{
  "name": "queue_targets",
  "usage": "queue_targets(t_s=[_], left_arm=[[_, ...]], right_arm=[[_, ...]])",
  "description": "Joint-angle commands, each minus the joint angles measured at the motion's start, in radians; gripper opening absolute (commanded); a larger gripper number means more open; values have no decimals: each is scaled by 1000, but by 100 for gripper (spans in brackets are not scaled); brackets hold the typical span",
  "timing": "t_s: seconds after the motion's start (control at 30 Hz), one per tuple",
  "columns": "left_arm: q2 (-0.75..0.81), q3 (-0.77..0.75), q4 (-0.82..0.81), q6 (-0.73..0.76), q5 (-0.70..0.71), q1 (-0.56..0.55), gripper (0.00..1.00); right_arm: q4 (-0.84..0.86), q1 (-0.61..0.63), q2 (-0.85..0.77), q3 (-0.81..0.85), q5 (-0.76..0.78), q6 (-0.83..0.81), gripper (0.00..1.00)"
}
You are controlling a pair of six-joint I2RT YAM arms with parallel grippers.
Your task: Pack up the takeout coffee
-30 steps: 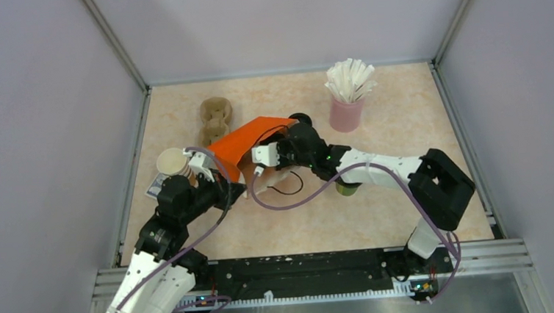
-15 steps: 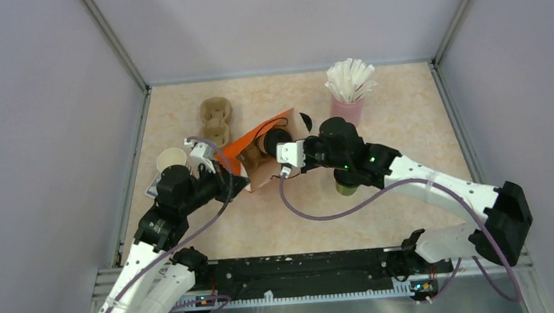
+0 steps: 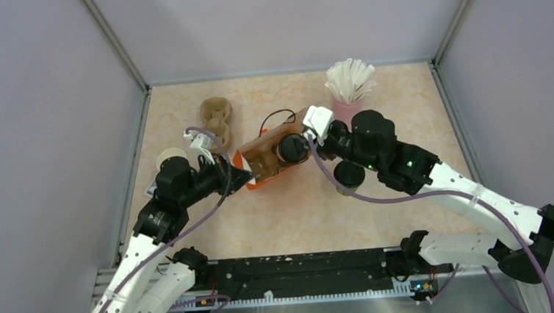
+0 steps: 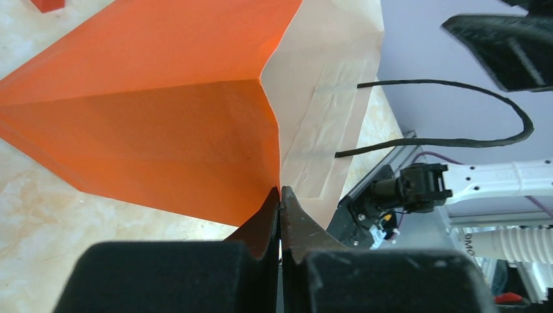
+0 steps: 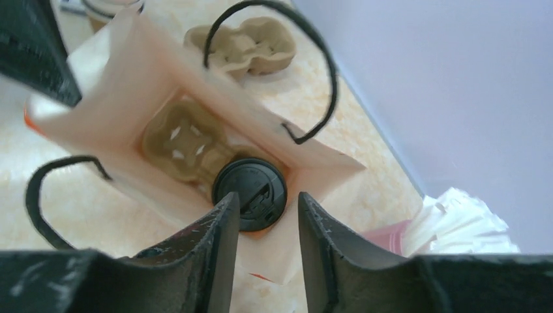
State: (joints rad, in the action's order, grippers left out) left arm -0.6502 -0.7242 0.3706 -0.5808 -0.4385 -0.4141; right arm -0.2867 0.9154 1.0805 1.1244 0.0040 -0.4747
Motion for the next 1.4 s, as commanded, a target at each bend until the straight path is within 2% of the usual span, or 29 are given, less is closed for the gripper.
queue_targets(t_s=[0.0, 0.17, 0.3, 0.4, 0.63, 0.97, 1.17, 1.23, 1.37], left_arm=[[-39, -87, -78, -71, -37, -2, 0], [-135, -204, 4, -58, -26, -2, 0], [-221, -307, 105, -57, 8, -2, 2], [-252, -349, 146, -76, 29, -2, 2], [-284, -382, 214, -89, 64, -1, 2], [-304, -385, 279, -83, 107, -1, 9], [-308, -415, 302, -61, 135, 0, 24], [-304, -430, 316, -60, 147, 0, 42], [-296, -475, 345, -32, 158, 0, 66]], right_arm=[[15, -18, -13, 114, 147, 309, 43], [-85, -41, -35, 188, 249, 592, 55], [-233, -40, -59, 219, 364, 777, 66], [-325, -40, -99, 203, 443, 868, 68], [-473, -42, -114, 183, 501, 987, 68], [-511, -42, -120, 150, 479, 1021, 68], [-551, -42, -129, 138, 499, 1042, 68], [-566, -43, -129, 141, 493, 1054, 68], [-602, -42, -134, 150, 481, 1078, 68]])
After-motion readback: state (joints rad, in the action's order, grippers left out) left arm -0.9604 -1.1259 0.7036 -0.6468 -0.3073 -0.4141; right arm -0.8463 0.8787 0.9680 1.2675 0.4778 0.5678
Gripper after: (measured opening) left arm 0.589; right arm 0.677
